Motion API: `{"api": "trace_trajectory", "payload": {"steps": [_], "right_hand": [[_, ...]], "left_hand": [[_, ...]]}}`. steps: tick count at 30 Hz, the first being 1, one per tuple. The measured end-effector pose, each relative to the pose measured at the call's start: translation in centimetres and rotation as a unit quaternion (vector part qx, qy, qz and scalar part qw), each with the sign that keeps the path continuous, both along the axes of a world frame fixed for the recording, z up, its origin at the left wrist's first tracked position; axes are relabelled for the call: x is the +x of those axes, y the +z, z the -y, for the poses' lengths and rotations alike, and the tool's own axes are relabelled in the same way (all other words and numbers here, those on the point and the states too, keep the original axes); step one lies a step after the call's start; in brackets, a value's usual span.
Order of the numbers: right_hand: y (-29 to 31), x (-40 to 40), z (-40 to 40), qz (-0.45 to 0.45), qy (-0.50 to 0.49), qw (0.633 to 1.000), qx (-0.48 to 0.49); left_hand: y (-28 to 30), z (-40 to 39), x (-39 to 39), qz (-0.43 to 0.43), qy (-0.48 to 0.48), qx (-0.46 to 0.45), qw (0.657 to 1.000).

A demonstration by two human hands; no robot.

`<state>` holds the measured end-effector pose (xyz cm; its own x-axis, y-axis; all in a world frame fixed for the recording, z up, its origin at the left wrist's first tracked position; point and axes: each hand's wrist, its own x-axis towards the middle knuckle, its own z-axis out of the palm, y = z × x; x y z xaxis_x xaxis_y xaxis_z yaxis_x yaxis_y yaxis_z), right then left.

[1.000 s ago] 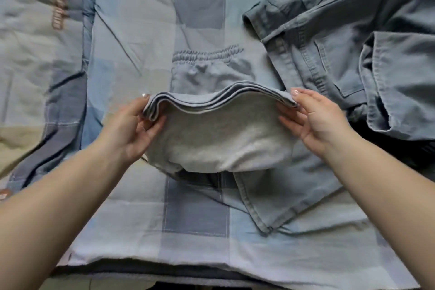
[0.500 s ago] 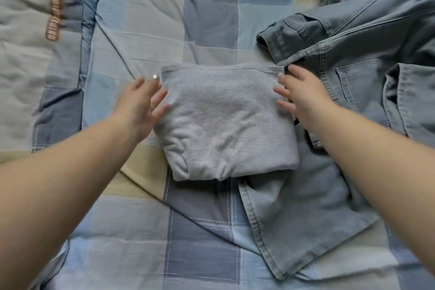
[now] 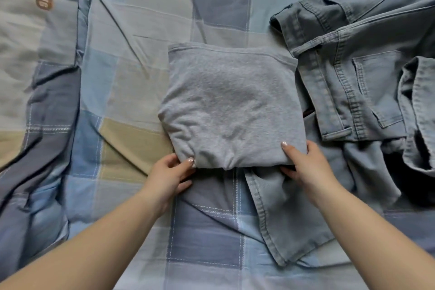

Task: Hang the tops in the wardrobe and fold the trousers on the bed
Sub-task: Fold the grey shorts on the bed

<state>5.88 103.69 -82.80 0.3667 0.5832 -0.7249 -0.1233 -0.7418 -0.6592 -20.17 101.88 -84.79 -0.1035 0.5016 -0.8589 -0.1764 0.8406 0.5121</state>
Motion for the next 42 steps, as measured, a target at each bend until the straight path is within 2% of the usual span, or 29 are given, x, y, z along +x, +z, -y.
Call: {"api": "trace_trajectory", "payload": {"steps": [5, 9, 17, 20, 23, 25, 28, 31, 33, 36, 40, 42], "right_hand": [[0.8, -1.6, 0.8, -0.056, -0.02, 0.998, 0.005], [0.9, -5.6, 4.2, -0.084, 0.006, 0.996, -0.029], [-0.1, -9.5, 14.1, -0.08, 0.065, 0.989, -0.105], [-0.4, -9.1, 17.7, -0.075, 0.08, 0.985, -0.134], [-0.3, -8.9, 19.7, -0.016, 0.119, 0.986, -0.112], [0.2, -8.8, 19.8, 0.076, 0.198, 0.973, -0.09], [1.7, -9.0, 18.7, 0.209, 0.267, 0.941, 0.01], [3.4, -10.7, 15.4, 0.282, 0.32, 0.892, 0.151], [3.2, -12.3, 12.9, 0.323, 0.395, 0.837, 0.196], [1.8, -14.7, 9.5, 0.358, 0.509, 0.758, 0.195], [-1.4, -15.6, 6.6, 0.426, 0.631, 0.622, 0.184], [-2.6, -14.7, 5.9, 0.445, 0.639, 0.596, 0.195]], "left_hand": [[1.4, -0.4, -2.8, -0.058, -0.003, 0.051, 0.997], [2.7, 1.8, -7.6, -0.114, -0.03, 0.075, 0.99], [4.0, 12.1, -15.1, -0.188, -0.116, -0.012, 0.975], [3.8, 16.8, -15.8, -0.177, -0.126, -0.058, 0.974], [3.8, 19.5, -14.8, -0.155, -0.096, -0.079, 0.98], [3.8, 20.1, -14.1, -0.2, -0.099, -0.059, 0.973], [4.4, 18.9, -13.1, -0.347, -0.152, 0.008, 0.925], [5.0, 15.7, -11.1, -0.381, -0.223, 0.152, 0.884], [5.0, 12.7, -9.3, -0.383, -0.314, 0.278, 0.823], [4.1, 8.0, -6.2, -0.364, -0.443, 0.392, 0.72], [1.6, 3.4, -3.4, -0.363, -0.559, 0.418, 0.618], [-0.1, 2.2, -3.4, -0.386, -0.6, 0.4, 0.575]]}}
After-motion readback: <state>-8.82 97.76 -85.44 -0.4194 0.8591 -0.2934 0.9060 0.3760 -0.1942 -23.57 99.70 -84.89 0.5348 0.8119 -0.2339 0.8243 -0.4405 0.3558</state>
